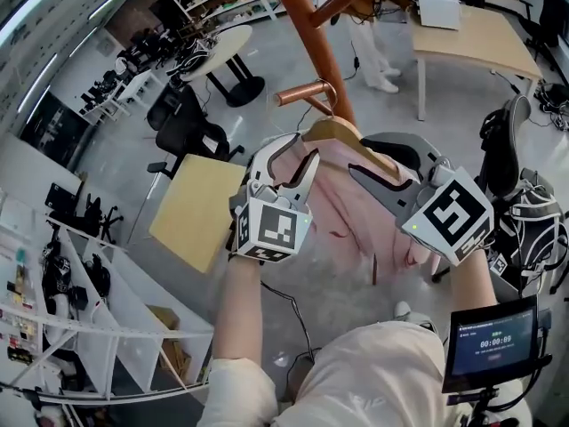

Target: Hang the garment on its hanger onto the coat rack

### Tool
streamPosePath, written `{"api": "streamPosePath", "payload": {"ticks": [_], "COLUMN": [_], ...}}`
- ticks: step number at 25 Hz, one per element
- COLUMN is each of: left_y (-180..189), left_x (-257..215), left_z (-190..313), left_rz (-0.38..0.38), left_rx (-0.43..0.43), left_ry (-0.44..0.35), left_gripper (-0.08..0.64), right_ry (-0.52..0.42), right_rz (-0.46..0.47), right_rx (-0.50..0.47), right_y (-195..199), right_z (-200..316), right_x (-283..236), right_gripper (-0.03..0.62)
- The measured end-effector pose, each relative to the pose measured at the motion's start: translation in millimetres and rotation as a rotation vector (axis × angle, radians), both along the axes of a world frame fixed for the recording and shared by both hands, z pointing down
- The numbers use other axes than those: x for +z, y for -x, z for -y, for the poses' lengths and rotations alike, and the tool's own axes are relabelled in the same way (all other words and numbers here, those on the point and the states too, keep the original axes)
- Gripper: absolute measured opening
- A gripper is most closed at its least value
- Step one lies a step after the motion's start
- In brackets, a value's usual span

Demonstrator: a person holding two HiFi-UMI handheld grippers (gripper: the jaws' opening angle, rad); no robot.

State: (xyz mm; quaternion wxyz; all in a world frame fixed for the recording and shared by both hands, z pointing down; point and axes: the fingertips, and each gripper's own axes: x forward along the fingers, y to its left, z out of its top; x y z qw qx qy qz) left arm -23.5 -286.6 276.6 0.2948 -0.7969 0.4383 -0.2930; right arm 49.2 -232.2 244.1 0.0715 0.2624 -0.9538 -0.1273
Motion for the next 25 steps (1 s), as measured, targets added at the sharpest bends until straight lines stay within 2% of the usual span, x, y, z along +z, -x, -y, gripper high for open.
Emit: {"api": "streamPosePath", "payload": {"ticks": [3,7,10,14,18,25], "left_y": [14.0,49.8,80.4,120.6,158.3,204.6], "left_x": [-5.8,-8.0,-3.0,8.0,30.1,64.9], "left_z": [-28.5,-59.8,-78.8,-110.0,-149.3,-219.0], "left_rz": [-0.048,-0.112,-0.145,-0.252,-0.317,-0.422], "left_rx": [-0.033,-0.121,-0.208,-0.331,-0.461,-0.655], "left_ry": [-0.016,-0.035,-0.038,-0.038,-0.03,-0.031], "left_gripper": [0.141,0.141,0.141,0.141,0.14,0.14], "right_ry": [0.003,0.02,0.039,0.058,0.09,0.123], "right_rz": [0.013,-0.009,-0.014,0.001,-0.006,-0.039], "right_rx": [-0.077,-0.186,-0.265,-0.386,-0.494,-0.706], "right_y": [22.1,60.1,85.8,121.4,161.3,224.1], "right_z": [-15.3,-30.2,-37.7,-49.5,-71.0,-130.0], "right_x": [0.2,8.4,15.3,24.7,41.7,72.9], "right_gripper": [0.129,0.129,0.129,0.129,0.129,0.127]}}
